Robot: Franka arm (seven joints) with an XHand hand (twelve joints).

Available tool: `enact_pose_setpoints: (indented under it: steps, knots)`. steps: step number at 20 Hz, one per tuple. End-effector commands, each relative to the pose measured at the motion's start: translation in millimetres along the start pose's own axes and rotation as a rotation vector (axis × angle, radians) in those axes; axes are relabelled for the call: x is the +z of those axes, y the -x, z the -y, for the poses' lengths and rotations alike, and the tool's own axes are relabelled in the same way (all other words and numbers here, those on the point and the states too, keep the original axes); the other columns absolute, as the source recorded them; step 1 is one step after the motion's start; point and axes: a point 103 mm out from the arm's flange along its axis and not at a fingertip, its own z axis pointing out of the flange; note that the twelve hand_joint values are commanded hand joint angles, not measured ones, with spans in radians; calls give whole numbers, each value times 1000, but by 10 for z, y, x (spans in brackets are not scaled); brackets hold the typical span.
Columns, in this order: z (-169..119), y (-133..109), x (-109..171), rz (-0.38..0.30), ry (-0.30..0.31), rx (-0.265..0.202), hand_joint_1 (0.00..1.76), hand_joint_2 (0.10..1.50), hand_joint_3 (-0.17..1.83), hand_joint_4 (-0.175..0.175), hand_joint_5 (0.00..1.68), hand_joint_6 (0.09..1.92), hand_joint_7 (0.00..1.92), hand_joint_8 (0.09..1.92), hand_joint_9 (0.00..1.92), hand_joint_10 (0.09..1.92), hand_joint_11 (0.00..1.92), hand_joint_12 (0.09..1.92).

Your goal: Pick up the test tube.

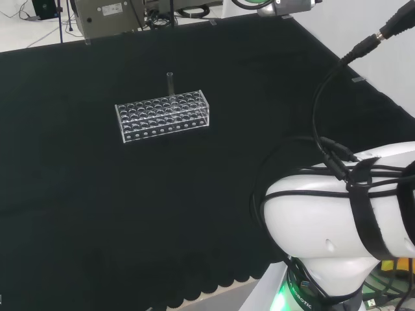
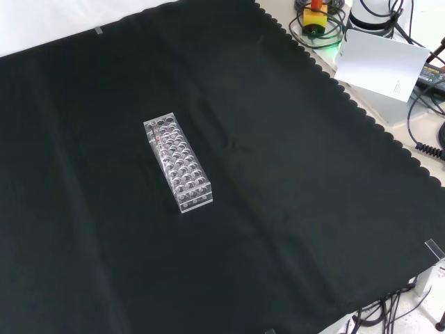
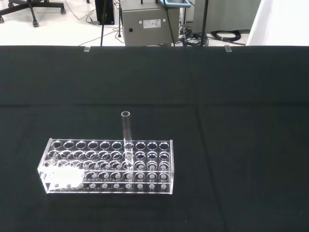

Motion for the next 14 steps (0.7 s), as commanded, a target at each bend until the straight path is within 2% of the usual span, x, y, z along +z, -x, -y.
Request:
enact_pose_setpoints:
  steps: [1,5,14]
  knots:
    - [-18,-10,7,8,7,-4,709,709,489,-72,278,240,112,855,621,87,88,1563]
    - [-102,-47,20,8,-1,-16,655,767,416,-87,267,99,60,846,580,87,62,1565]
    - [-575,-209,144,-19,-59,-83,657,773,405,-87,273,87,72,851,578,87,61,1566]
